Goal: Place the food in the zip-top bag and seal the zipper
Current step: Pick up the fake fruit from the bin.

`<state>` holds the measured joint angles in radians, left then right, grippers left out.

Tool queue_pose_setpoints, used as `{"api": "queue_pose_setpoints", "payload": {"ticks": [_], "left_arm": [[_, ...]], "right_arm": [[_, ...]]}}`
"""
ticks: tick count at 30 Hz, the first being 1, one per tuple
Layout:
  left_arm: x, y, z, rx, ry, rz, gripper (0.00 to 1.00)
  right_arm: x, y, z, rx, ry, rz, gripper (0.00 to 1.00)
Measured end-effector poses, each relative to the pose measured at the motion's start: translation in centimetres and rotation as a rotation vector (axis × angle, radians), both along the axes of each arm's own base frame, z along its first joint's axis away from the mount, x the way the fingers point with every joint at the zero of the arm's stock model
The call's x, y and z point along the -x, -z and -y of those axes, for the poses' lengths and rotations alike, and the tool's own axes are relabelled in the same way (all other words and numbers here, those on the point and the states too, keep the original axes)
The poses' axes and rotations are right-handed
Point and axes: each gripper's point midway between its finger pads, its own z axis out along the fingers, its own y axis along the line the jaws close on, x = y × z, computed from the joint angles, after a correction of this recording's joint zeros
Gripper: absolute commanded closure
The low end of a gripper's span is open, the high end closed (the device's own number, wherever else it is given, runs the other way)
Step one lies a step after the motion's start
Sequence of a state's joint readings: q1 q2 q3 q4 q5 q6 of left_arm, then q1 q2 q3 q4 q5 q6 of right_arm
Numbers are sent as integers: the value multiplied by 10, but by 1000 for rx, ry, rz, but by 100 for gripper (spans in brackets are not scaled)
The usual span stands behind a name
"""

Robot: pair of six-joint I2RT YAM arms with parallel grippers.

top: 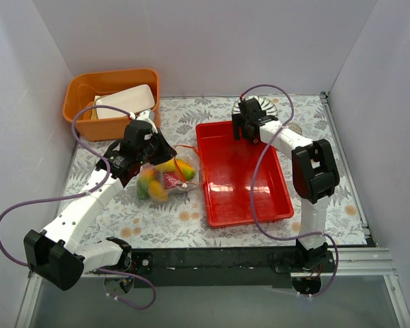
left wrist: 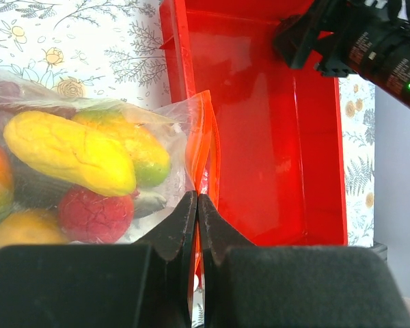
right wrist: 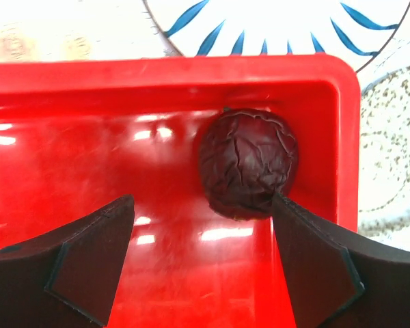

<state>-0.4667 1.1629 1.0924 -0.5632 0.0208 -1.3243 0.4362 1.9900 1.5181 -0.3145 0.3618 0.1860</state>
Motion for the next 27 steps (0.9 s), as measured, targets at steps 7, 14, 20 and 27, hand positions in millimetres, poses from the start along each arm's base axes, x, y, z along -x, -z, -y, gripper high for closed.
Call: {"api": "queue_pose_setpoints", "payload": {"ticks": [7, 14, 20, 27], "left_arm": [[3, 2, 2, 9, 14, -7, 100], [4, 5, 3, 9, 18, -12, 100], [4, 5, 3, 10, 17, -12, 100], [4, 4, 2, 13, 15, -10, 100]], "right_arm": [[-16, 7, 5, 30, 8, 24, 12], [-34, 8, 1, 56, -3, 46, 18], [-32, 15, 2, 66, -3, 26, 20], [-18, 35, 6, 73, -9, -27, 22]]}}
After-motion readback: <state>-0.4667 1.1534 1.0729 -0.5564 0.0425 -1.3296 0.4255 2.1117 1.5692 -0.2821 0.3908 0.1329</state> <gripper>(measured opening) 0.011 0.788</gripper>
